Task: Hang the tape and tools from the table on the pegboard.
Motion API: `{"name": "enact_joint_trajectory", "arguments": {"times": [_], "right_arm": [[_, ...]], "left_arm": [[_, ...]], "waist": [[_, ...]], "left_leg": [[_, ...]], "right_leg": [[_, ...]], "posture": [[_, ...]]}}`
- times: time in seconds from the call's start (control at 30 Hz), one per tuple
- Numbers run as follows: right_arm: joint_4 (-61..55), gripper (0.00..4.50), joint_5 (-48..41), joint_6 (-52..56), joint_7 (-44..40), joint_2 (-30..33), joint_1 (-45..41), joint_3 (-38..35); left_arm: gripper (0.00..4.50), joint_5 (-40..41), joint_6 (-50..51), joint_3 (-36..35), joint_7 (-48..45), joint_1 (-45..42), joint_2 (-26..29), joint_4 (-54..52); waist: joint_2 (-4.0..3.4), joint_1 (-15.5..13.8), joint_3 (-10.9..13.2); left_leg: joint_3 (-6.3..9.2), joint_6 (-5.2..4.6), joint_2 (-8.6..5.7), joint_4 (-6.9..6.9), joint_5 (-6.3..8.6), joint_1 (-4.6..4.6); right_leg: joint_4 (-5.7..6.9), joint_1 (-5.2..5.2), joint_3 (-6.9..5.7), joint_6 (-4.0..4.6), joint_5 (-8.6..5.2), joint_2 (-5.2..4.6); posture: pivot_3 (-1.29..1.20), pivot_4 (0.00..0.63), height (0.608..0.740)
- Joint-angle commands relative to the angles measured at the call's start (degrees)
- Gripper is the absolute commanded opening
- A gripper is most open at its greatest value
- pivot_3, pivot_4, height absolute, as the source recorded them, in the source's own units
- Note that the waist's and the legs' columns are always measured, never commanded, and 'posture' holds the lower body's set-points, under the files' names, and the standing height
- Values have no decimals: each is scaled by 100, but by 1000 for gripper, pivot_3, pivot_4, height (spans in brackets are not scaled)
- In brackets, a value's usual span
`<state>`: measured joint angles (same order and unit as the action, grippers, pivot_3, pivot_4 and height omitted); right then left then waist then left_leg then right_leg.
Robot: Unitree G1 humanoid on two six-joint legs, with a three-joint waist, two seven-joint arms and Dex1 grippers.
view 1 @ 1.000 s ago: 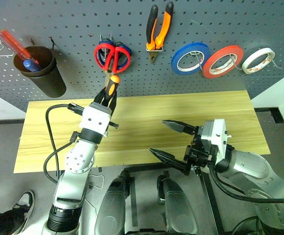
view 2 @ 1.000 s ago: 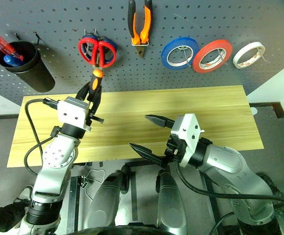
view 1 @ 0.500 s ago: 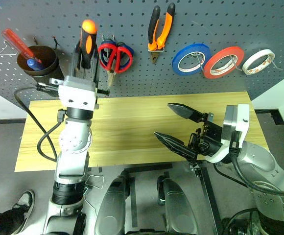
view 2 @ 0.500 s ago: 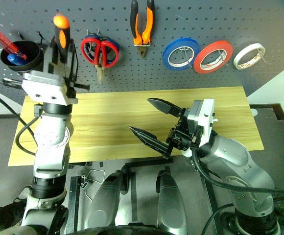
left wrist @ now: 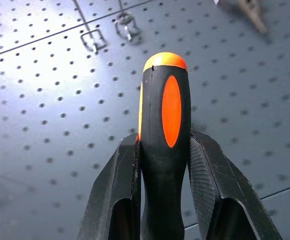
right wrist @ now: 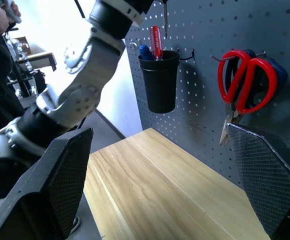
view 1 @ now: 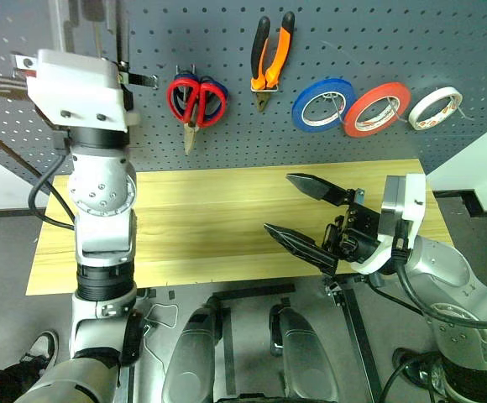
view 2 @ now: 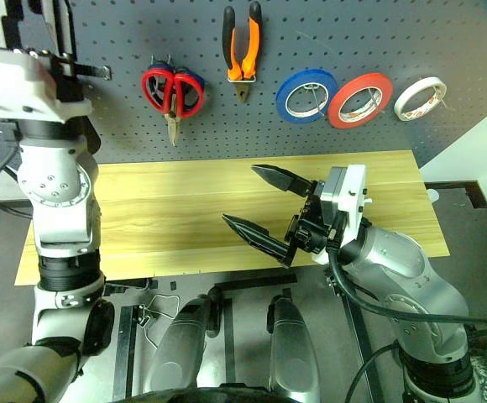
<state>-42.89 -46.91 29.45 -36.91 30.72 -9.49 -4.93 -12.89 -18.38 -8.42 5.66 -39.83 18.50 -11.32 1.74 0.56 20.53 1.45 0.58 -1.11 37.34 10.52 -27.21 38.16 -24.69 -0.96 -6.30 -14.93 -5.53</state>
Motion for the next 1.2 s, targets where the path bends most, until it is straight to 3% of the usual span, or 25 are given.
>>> {"name": "enact_joint_trajectory", "arguments": {"times": [0.03, 0.8, 1.2], "right_arm": [[-141, 4500, -68, -90, -7, 55, 30, -58], [-543, 4500, -808, 257, 331, 686, 531, -456], [-587, 4500, -907, 269, 489, 824, 648, -425]], "left_arm": [[958, -293, -470, -230, 338, -154, 228, 448], [958, -1230, -872, -742, 1718, 328, 1028, 1581], [958, -1182, -853, -565, 1871, 310, 949, 1658]], "waist": [[1, 2, -1], [1, 24, 0], [1, 31, 0]], "left_leg": [[0, 0, 0, 0, 0, 0], [-1, -2, 1, 2, 0, 1], [-1, -2, 3, 2, 0, 0]], "right_leg": [[1, 0, 0, 0, 0, 0], [4, -1, 2, 0, 1, -7], [2, -1, 2, 1, 1, -14]], "posture": [[3, 297, 714], [-67, 349, 714], [-72, 345, 714]]}}
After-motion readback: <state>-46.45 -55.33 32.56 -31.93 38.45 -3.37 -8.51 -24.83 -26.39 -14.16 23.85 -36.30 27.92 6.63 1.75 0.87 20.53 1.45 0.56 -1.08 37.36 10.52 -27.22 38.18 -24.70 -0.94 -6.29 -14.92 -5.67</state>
